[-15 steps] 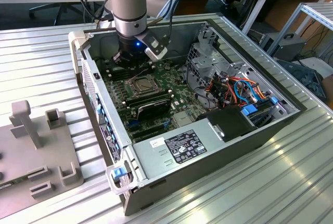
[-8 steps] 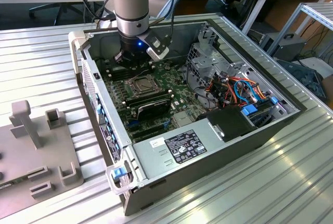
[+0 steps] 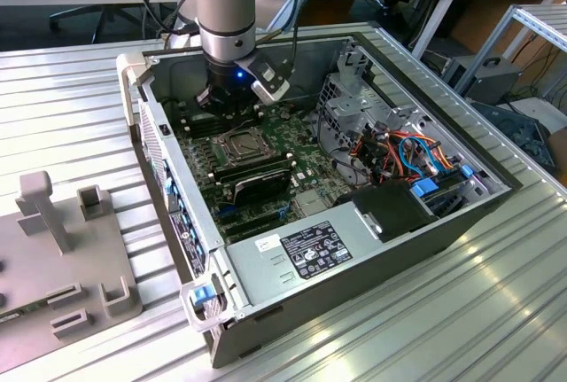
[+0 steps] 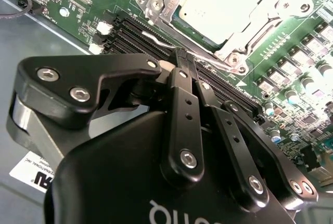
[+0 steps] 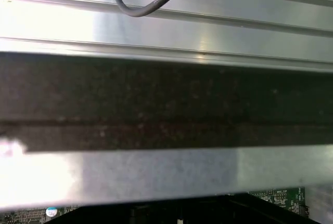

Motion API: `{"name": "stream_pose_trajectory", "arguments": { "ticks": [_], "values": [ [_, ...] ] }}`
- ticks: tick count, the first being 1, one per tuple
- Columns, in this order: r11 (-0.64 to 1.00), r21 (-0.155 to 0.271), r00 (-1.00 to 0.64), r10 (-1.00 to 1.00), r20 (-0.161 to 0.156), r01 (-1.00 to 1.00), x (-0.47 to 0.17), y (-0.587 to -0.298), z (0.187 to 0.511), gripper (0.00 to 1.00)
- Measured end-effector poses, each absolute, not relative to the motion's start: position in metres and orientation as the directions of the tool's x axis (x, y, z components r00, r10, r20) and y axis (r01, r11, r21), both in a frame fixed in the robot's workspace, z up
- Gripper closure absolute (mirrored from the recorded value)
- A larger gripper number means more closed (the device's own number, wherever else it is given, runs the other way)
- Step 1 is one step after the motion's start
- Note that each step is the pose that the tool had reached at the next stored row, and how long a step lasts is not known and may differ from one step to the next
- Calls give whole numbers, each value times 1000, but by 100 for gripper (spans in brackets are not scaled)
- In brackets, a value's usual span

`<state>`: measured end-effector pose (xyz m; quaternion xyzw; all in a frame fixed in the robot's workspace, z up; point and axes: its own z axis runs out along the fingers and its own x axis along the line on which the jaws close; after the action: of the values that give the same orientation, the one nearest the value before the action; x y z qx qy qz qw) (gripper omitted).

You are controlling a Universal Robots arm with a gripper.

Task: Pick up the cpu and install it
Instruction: 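Install the first cpu locking lever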

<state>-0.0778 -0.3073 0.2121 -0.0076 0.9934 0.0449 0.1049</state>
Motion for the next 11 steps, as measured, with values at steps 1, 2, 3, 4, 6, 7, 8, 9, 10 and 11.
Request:
{"name": "stream_pose_trajectory", "arguments": {
  "ticks": [1,2,3,4,6,7,8,9,10,11],
  "values": [
    [996,87,-978,-6,-209,-24,-77,-307,212,89],
    [996,87,-978,-6,-209,-24,-77,-307,211,89],
    [996,87,-978,-6,-209,-24,-76,-307,211,89],
    [996,87,-978,-6,-209,-24,-76,-307,211,89],
    [996,88,-978,-6,-209,-24,-76,-307,211,89],
    [996,88,-978,-6,-209,-25,-76,-307,211,89],
    [996,88,-978,-6,-209,-24,-75,-307,211,89],
    [996,88,-978,-6,-209,-24,-75,-307,210,89],
    [996,88,-978,-6,-209,-24,-75,-307,210,89],
    [996,88,-978,-6,-209,-24,-75,-307,209,89]
  ]
}}
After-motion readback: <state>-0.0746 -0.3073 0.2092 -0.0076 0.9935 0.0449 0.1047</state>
